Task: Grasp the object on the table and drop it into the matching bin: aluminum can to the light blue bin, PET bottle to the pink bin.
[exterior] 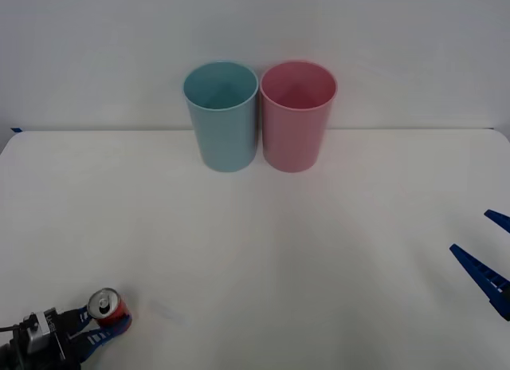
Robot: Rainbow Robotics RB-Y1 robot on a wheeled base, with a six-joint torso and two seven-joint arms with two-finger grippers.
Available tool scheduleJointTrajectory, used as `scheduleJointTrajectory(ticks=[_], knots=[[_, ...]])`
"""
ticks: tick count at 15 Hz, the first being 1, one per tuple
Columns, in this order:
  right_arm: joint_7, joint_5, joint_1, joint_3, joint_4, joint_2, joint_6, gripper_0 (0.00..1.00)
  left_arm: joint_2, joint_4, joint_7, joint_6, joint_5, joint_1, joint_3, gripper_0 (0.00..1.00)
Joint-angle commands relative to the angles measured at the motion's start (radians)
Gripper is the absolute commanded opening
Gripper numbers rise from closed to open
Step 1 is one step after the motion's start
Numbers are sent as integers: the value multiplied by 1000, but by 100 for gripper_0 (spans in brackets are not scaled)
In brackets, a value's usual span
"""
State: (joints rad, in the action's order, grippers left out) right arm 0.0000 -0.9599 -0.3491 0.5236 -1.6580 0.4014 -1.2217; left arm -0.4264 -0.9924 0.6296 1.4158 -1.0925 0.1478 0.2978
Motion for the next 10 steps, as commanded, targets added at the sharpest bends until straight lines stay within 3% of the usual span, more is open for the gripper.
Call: scheduleJointTrajectory(ticks=[1, 8, 10], knots=[[0, 0, 0, 0, 0, 0, 0, 100, 0, 0, -7, 0, 2, -2, 6, 0], [0, 0, 0, 0, 0, 0, 0, 100, 0, -48, -56, -8, 89, 1, 9, 0], [0, 0, 0, 0, 0, 0, 0, 100, 0, -95, -119, -18, 114, 9, 9, 0]])
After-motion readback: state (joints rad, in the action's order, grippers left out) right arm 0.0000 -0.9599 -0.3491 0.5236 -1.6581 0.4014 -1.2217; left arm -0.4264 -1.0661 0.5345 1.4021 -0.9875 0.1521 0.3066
